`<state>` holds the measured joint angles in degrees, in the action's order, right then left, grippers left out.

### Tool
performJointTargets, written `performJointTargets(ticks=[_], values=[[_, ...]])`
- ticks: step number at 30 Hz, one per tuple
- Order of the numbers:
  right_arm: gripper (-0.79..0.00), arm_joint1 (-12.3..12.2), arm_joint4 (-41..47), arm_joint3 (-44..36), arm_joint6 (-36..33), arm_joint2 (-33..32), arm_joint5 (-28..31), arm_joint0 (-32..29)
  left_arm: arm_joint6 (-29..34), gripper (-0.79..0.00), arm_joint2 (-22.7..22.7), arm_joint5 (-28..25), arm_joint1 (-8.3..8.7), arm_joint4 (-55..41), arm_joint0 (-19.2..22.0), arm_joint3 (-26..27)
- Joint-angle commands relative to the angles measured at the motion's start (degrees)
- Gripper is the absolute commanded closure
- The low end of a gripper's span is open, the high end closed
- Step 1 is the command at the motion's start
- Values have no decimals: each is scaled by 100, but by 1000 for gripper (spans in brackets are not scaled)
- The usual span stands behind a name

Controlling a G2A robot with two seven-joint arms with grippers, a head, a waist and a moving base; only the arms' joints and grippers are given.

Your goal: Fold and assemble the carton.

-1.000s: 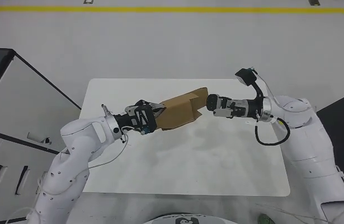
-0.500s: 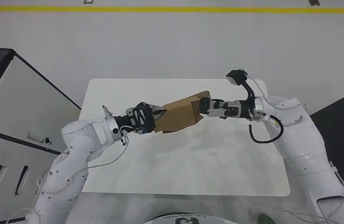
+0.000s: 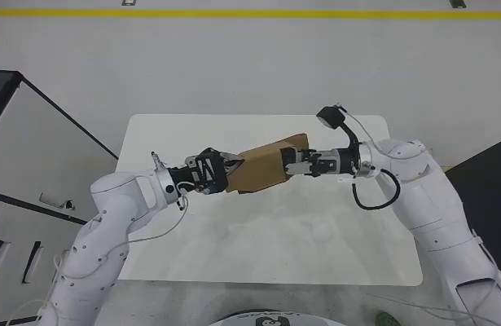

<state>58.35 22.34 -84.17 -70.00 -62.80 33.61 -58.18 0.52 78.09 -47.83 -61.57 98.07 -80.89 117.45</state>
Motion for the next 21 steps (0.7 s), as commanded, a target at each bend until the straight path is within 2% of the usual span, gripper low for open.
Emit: performJointTargets(ticks=[1, 4, 14, 17, 21], values=[[-372, 11, -79, 19, 18, 57, -10, 36, 0, 0, -17, -3, 6, -4, 12, -9], [-332, 27, -163, 29, 49, 133, -1, 85, 9, 0, -26, -9, 17, -9, 33, -19], [-326, 71, -452, 31, 95, 352, 37, 254, 41, 0, -45, -55, 54, -39, 90, -25], [-342, 82, -568, 55, 122, 407, 28, 306, 39, 0, -53, -57, 64, -65, 99, -34], [-400, 93, -747, 61, 248, 448, 76, 338, 59, 0, -61, -52, 76, -94, 113, -33]])
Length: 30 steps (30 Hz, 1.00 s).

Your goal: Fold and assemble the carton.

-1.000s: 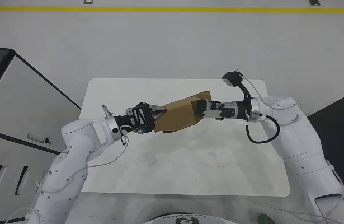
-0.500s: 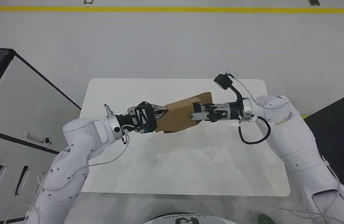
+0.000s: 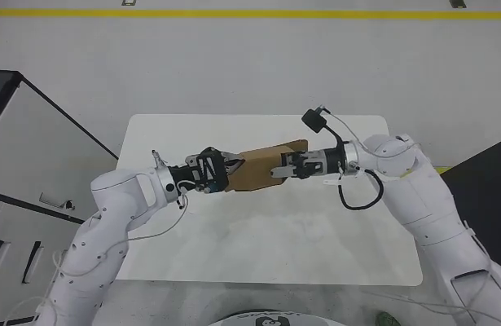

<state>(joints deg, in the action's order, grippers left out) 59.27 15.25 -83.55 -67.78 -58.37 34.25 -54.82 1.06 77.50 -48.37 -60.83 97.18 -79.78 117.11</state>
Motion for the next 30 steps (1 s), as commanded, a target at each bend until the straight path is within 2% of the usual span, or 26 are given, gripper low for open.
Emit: performJointTargets(ticks=[1, 10, 19, 26, 28, 29, 30], values=[[-425, 2, -69, -3, 53, 10, 9, 3, 16, 0, -4, -2, 7, -1, 6, 3], [-453, -47, -68, -83, 79, -131, -28, -54, 57, 0, -22, -19, 45, 96, -7, 63], [-366, -38, -56, -120, 107, -27, -22, -84, 58, 0, -35, 49, 72, 30, -64, 106], [-366, -5, -29, -27, 213, 109, 16, -79, 91, 0, -55, 108, 87, -50, -87, 130], [-336, 4, -2, -9, 252, 134, 26, -78, 106, 0, -62, 110, 92, -63, -94, 136], [-292, 6, -2, -2, 257, 144, 32, -74, 119, 0, -63, 107, 95, -62, -94, 141], [-197, 9, 12, 5, 267, 153, 39, -74, 125, 0, -64, 108, 98, -66, -94, 144]])
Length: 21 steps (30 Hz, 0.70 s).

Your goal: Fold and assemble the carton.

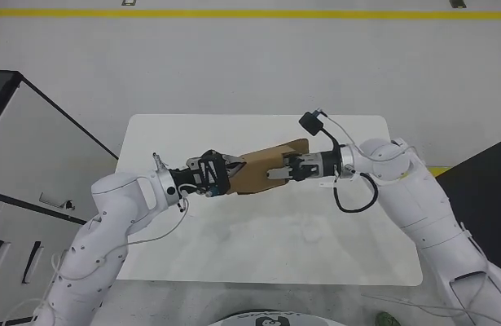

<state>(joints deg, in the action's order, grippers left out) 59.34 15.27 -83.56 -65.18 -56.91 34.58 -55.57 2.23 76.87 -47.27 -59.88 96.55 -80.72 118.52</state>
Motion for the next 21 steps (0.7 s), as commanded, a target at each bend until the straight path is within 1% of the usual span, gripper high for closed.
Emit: performJointTargets(ticks=[1, 3, 4, 5, 6, 7, 8, 13, 16, 21], values=[[-139, 6, 47, 14, 0, 23, 0, -5, 20, 0, -1, 3, 6, -1, 0, 4], [0, 8, 97, 31, -39, 39, -13, 0, 35, 0, -7, 15, 10, -7, 1, 5], [0, 8, 122, 36, -57, 43, -15, 2, 39, 0, -13, 30, 11, -19, 2, 5], [0, 7, 155, 51, -65, 40, -24, -2, 45, -105, -22, 39, 13, -27, 5, 7], [0, 5, 188, 64, -69, 32, -28, -8, 52, -360, -34, 43, 14, -31, 10, 11], [0, 3, 234, 74, -77, 25, -26, -19, 46, -708, -51, 37, 15, -45, 13, 13], [0, 1, 278, 87, -86, 13, -24, -28, 28, -785, -70, 14, 17, -51, 24, 28], [0, -17, 669, 161, -143, -78, 36, -119, 25, -785, 24, 219, 25, -97, 47, 37], [0, -40, 1019, 241, -191, -207, 110, -208, 19, -785, 246, 345, 42, -188, 26, 22], [0, -85, 1791, 269, -275, -424, 177, -399, 13, -785, 624, 364, 82, -328, -105, 9]])
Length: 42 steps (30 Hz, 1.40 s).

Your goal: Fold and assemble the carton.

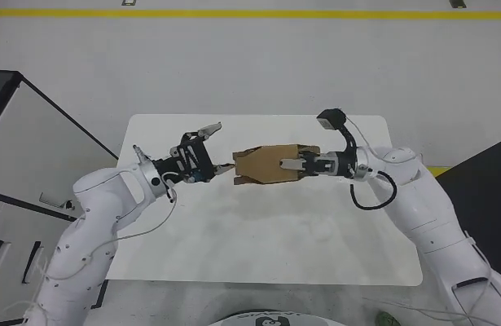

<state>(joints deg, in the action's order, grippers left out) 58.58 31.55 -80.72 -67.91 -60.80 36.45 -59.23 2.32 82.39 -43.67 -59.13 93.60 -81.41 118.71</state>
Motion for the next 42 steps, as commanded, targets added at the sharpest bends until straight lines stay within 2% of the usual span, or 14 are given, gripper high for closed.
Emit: performJointTargets(ticks=[1, 7, 17, 19, 26, 33, 42], values=[[0, -20, 300, -31, -12, -74, -20, -64, 14, -785, 136, 7, 14, -70, -73, -21], [0, -68, 1118, -131, -119, -244, -126, -205, 18, -785, 393, 70, 38, -307, -280, 55], [0, -68, 1140, -189, -56, -257, -217, -285, -74, -785, 400, 129, 41, -300, -318, 130], [0, -52, 1547, -261, -184, -263, -191, -369, -115, -785, 438, 84, 52, -299, -371, 116], [0, 18, 2672, -268, -863, -295, -869, -344, -376, -785, 782, -194, 95, -708, -545, 101], [0, 275, 3333, 79, -1543, -220, -1547, -171, -402, -785, 1039, -338, 132, -903, -725, 207], [0, 292, 3342, 110, -1535, -207, -1591, -178, -380, -785, 1062, -345, 139, -813, -727, 245]])
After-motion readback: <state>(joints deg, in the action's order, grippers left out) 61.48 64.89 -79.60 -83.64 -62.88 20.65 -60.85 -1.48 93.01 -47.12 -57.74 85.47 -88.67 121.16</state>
